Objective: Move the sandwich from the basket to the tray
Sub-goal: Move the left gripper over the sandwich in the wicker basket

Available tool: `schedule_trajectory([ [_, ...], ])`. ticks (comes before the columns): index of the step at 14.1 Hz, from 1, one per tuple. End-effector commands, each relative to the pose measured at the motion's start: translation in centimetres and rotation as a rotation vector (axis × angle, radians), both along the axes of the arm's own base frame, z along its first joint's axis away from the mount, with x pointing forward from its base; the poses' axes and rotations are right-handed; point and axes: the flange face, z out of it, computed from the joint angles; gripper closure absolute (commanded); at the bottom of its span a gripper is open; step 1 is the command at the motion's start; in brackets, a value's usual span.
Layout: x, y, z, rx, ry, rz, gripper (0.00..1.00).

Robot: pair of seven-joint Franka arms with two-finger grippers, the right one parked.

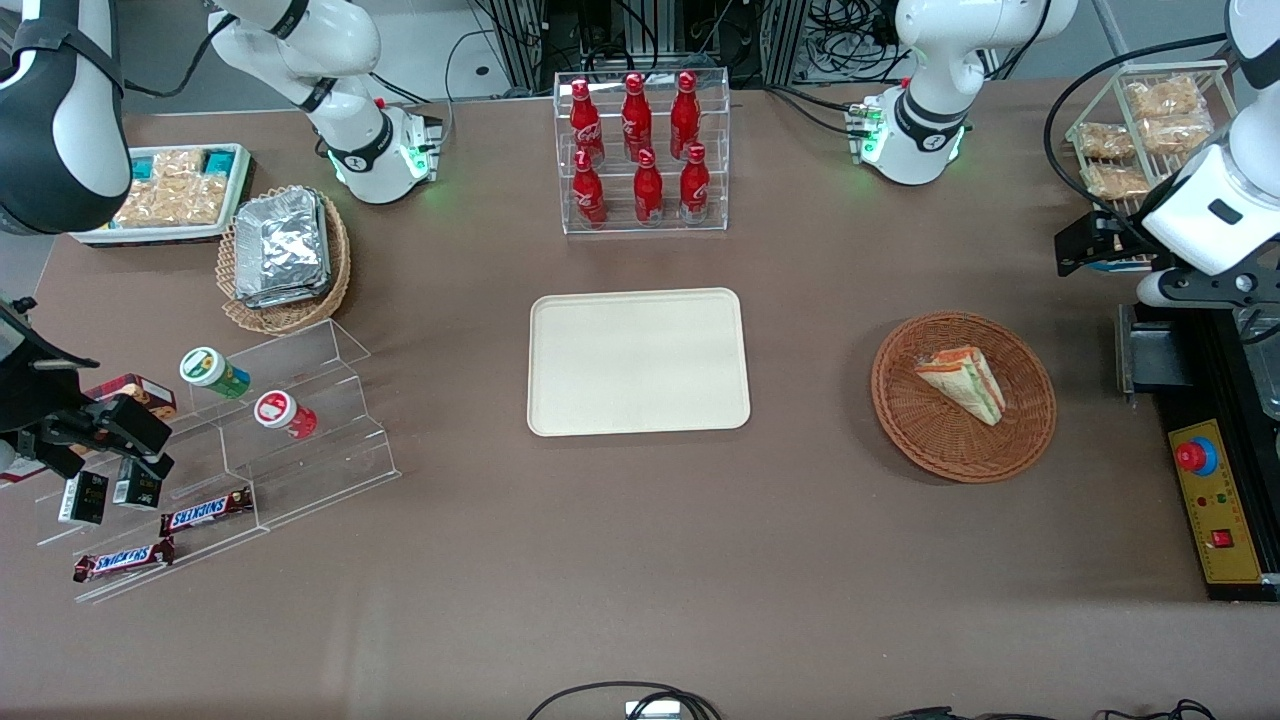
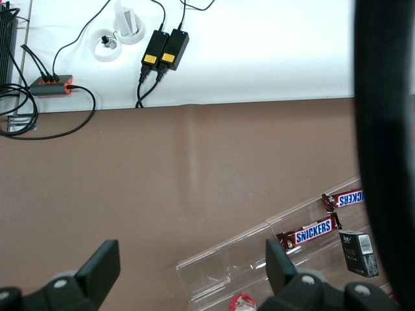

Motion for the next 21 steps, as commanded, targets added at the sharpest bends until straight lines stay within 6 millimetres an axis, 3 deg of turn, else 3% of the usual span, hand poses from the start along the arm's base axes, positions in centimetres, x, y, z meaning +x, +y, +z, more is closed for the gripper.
schedule_trajectory([
  [1, 0.4, 0.2, 0.2, -0.004, -0.004, -0.010, 0.00],
  [4, 0.4, 0.4, 0.1, -0.005, -0.003, 0.010, 0.00],
  [6, 0.5, 0.7, -1.1, 0.006, 0.018, 0.029, 0.00],
  [14, -1.1, 0.9, -14.4, 0.050, 0.002, 0.246, 0.00],
  [19, -1.9, 1.6, -19.8, 0.050, -0.028, 0.322, 0.00],
  [21, -2.3, 3.5, -21.7, 0.049, -0.046, 0.395, 0.00],
])
